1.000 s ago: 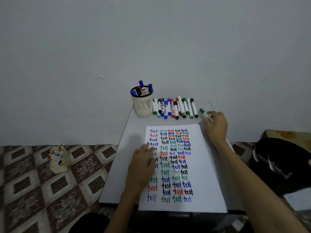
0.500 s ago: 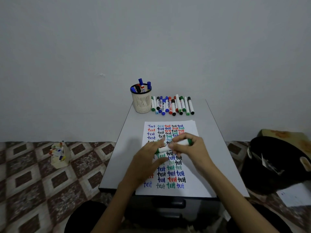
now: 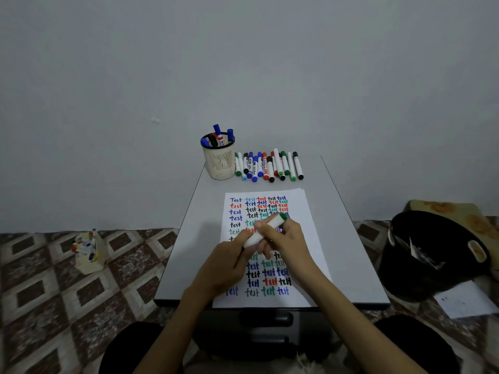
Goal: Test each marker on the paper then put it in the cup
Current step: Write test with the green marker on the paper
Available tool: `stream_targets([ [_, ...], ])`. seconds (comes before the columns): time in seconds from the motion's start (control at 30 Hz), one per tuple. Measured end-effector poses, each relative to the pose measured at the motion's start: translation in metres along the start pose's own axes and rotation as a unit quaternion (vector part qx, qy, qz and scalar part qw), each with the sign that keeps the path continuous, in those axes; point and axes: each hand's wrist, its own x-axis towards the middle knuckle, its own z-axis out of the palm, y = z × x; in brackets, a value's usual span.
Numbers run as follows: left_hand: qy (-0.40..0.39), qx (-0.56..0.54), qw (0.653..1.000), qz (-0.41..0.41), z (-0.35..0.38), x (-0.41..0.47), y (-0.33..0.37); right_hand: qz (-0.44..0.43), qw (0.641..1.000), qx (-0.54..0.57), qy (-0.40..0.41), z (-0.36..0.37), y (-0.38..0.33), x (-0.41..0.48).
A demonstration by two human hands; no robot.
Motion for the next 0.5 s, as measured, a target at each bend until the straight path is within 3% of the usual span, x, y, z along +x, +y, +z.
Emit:
stream_targets([
  [0.23,0.065,-0.039,0.997,-0.006,-0.006,0.001,0.005,0.011,0.998,0.051,-0.022,0.006,0.000,0.010],
  [0.37,0.092,-0.094,0.991,-0.026,-0.009,0.002,0.003,-0.033,0.995,0.005,-0.094,0.002,-0.013,0.015],
  [0.5,0.083,-0.074,0.994,-0.023,-0.009,0.001,0.005,-0.021,0.994,-0.047,-0.091,-0.005,-0.020,0.020],
])
